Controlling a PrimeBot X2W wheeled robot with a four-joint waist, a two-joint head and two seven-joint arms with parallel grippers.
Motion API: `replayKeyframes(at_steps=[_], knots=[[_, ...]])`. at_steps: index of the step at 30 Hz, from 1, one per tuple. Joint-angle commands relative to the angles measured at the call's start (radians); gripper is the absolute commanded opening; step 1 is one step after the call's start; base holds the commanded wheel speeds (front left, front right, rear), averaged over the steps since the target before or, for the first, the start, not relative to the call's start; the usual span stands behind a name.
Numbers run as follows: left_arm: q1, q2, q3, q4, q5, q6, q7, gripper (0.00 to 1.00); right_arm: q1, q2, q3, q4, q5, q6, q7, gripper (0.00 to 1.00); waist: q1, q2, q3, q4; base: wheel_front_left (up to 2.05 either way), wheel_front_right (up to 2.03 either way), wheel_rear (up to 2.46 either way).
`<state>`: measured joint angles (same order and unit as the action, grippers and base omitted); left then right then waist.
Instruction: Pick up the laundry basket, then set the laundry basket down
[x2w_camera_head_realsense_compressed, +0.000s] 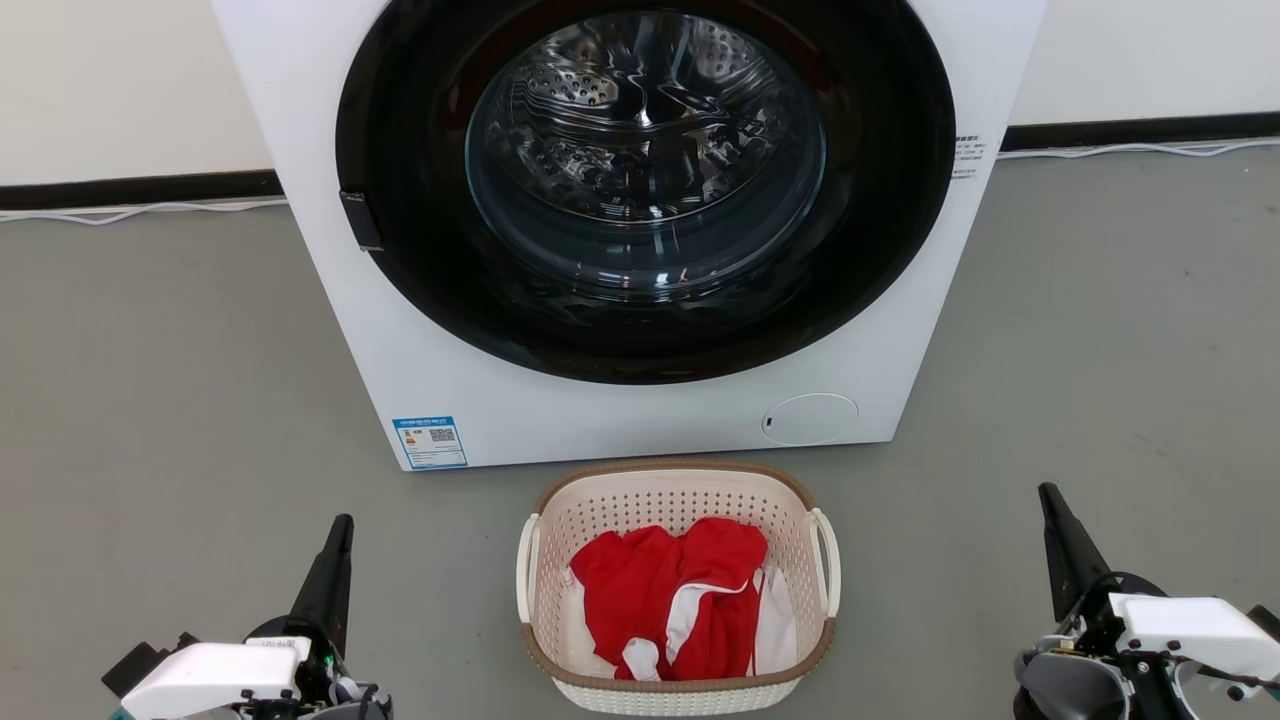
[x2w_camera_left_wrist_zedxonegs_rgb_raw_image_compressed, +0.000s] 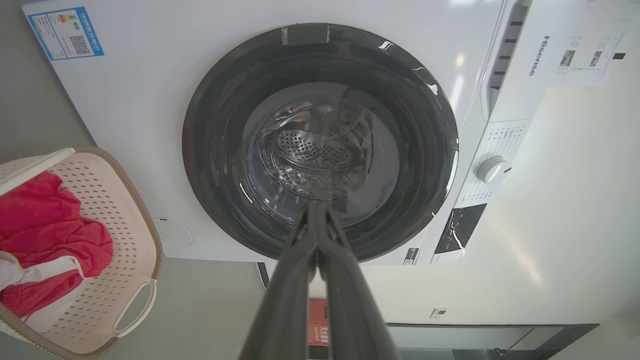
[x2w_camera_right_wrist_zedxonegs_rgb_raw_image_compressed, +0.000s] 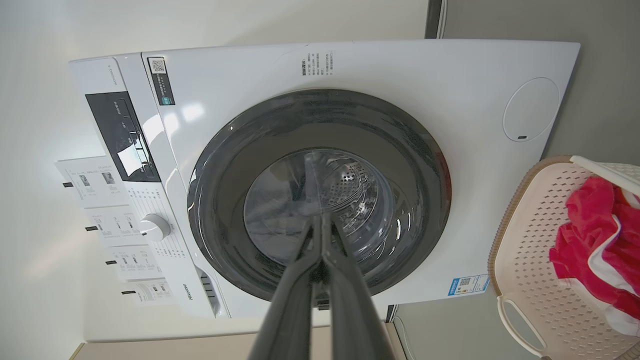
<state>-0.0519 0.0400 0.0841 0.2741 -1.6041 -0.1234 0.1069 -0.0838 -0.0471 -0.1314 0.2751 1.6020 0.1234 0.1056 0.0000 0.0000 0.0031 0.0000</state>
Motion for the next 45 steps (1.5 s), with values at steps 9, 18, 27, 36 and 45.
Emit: replayKeyframes(at_steps=[9,18,27,36,45], knots=[[0.007,-0.002,-0.009,0.009,0.003,0.000,-0.017,1.00,0.006,0.001,0.010,0.000,0.001,0.000,-0.010,1.00,0.0015,0.0000,-0.001,0.000,0.00,0.00,0.00],[0.013,-0.001,-0.019,0.003,0.017,0.000,-0.043,1.00,0.013,-0.005,0.033,-0.017,-0.019,0.000,-0.036,1.00,0.0001,0.0000,0.001,-0.001,0.00,0.00,0.00],[0.014,0.000,-0.023,0.005,0.077,-0.001,-0.069,1.00,0.009,-0.022,0.056,-0.021,-0.099,0.001,-0.068,1.00,0.0001,0.0000,0.001,-0.003,0.00,0.00,0.00],[0.013,0.001,-0.025,0.007,0.160,0.005,-0.093,1.00,0.005,-0.027,0.065,-0.028,-0.225,0.002,-0.091,1.00,0.0001,0.0000,0.002,-0.004,0.00,0.00,0.00],[0.014,0.001,-0.029,0.000,0.289,0.015,-0.119,1.00,0.002,-0.035,0.076,-0.036,-0.375,0.002,-0.118,1.00,0.0000,0.0000,0.003,-0.006,0.00,0.00,0.00]])
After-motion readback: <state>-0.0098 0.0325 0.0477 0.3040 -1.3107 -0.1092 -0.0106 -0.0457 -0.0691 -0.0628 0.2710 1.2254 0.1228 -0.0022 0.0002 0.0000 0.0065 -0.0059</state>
